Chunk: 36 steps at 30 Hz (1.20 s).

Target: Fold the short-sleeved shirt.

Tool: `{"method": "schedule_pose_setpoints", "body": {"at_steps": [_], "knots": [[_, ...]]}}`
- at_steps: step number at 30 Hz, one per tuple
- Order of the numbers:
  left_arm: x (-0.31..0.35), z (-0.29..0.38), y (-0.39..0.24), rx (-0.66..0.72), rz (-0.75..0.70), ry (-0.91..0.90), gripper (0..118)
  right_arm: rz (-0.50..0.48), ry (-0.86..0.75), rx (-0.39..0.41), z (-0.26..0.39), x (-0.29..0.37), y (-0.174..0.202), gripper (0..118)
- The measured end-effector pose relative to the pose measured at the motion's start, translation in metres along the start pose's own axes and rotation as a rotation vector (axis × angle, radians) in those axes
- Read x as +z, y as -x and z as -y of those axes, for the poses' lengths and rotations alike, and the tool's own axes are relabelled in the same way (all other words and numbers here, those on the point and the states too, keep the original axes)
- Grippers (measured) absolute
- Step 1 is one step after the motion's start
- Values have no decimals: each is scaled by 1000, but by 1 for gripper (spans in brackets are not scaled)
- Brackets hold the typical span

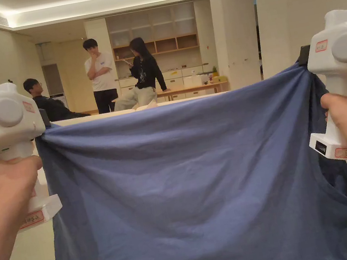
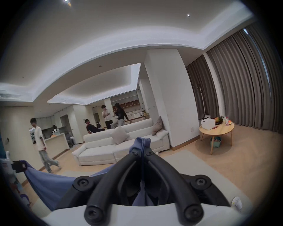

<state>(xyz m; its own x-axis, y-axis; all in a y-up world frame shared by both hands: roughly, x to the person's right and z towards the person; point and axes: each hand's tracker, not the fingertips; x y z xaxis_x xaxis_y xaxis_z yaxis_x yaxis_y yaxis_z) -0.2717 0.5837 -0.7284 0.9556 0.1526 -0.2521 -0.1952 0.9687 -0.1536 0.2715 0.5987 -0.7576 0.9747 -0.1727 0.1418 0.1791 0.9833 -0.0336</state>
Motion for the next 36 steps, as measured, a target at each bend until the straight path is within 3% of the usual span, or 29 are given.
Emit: {"method": "schedule_pose_setpoints", "body": {"at_steps": [3, 6, 7, 14, 16, 19, 23, 28, 30, 32, 34, 36], "knots": [[-28, -16, -21, -79, -49, -51, 3, -37, -42, 52, -14, -35, 32, 2], [-57, -29, -34, -40, -16, -47, 3, -61, -70, 17, -31, -65, 45, 2], [-67, -31, -36, -31, -21, -58, 3, -9, -62, 13, -34, -69, 46, 2], [-130, -39, -43, -56, -28, -80, 3, 16, -105, 90, -47, -128, 52, 2], [-146, -37, -43, -45, -18, -66, 3, 8, -116, 69, -42, -131, 53, 2], [-163, -29, -49, -118, -38, -62, 3, 3, -122, 98, -27, -126, 61, 2], [-205, -19, -42, -116, -11, -46, 3, -1, -102, 126, -10, -146, 60, 2], [-201, 46, -44, -250, -8, 58, 3, -57, 17, 37, 53, -157, 33, 2], [-195, 81, -33, -249, 41, 123, 3, -8, 91, 97, 85, -156, 23, 2], [-186, 119, -14, -182, 63, 173, 3, -102, 140, 15, 125, -138, 3, 2], [-160, 163, -2, -179, 52, 225, 3, -74, 220, 91, 161, -118, -9, 2], [-133, 204, 12, -176, 57, 239, 3, -134, 290, 84, 194, -83, -24, 2]]}}
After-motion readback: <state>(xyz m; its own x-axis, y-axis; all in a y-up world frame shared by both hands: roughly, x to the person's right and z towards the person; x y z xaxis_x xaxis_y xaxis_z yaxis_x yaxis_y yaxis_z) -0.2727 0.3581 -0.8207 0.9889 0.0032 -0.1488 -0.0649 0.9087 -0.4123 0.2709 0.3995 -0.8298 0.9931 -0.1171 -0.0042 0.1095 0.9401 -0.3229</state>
